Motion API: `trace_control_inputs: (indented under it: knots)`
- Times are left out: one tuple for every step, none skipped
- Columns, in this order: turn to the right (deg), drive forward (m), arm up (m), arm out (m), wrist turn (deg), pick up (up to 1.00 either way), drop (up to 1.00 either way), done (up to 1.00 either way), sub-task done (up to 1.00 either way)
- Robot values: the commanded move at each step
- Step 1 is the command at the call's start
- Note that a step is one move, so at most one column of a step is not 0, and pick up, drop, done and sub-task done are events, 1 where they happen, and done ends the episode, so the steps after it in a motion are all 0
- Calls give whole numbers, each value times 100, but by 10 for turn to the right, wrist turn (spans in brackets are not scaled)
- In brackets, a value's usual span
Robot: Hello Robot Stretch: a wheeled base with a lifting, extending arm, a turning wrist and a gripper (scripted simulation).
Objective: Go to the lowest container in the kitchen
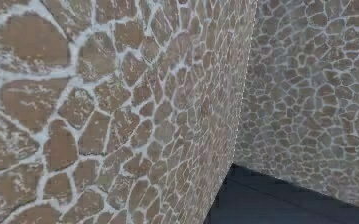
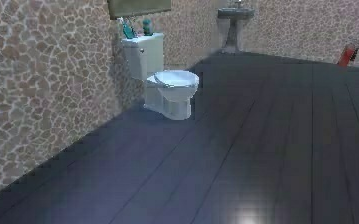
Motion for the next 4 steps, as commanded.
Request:
trace_control_inputs:
  knots:
    - [450, 0, 0, 0, 0, 0, 0, 0, 0]
    - [450, 0, 0, 0, 0, 0, 0, 0, 0]
    - [330, 0, 0, 0, 0, 0, 0, 0, 0]
    - [0, 15, 0, 0, 0, 0, 0, 0, 0]
